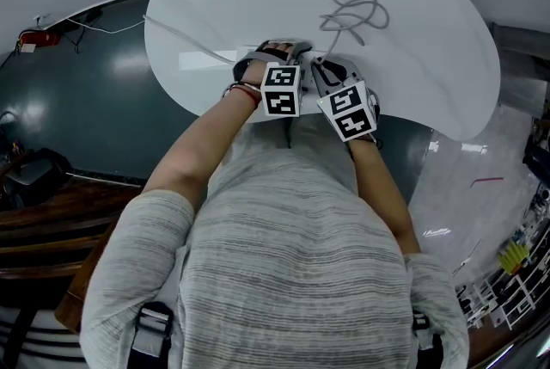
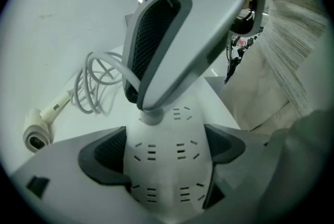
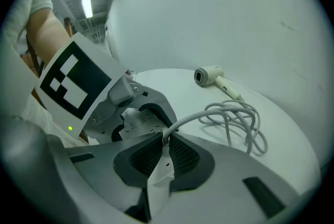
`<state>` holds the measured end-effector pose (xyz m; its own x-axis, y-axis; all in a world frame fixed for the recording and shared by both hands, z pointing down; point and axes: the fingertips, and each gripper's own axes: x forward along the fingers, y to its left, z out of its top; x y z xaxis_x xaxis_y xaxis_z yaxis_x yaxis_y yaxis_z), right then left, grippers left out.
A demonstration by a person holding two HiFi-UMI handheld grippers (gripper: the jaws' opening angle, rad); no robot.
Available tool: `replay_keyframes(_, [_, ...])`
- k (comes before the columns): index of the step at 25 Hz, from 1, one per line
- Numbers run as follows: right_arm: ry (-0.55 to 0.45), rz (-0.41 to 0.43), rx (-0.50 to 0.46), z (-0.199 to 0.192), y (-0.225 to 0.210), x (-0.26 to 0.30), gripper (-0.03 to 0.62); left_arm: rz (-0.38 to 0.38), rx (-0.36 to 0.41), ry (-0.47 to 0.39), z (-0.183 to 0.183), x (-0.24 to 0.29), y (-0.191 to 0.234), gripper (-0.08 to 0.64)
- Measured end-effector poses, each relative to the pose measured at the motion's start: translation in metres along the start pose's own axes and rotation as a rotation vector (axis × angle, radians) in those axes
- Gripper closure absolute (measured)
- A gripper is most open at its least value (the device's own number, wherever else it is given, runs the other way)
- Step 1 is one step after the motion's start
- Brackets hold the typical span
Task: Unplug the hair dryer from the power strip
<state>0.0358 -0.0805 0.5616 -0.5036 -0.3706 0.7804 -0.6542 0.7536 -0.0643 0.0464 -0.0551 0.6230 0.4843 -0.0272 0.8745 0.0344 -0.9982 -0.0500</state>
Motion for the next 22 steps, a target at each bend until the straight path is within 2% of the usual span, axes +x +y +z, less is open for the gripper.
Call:
replay_keyframes(3, [0.003,-0.047,-0.091,-0.003,0.009,-0.006,0.538,-0.003,0.0,0.004,-0.001,0.0,-0.001,0.094])
replay_keyframes(7, [-0.09,-0.057,-0.102,0.026,0.01,-0.025,0.538,-0.001,0.006,0.0,-0.001,-0.001,-0.002,0.094])
replay_keyframes(17, [-0.176,-0.048,0.064,0.033,-0.027,-0.049,0.537,0.0,0.005,-0.002,-0.002,0.0,-0.002,0.094])
replay_keyframes(22, [-0.163,-0.045,0.124,0.011,-0.038,-0.049,0.537,0.0,0.01,-0.014,-0.002,-0.001,-0.005,0.094])
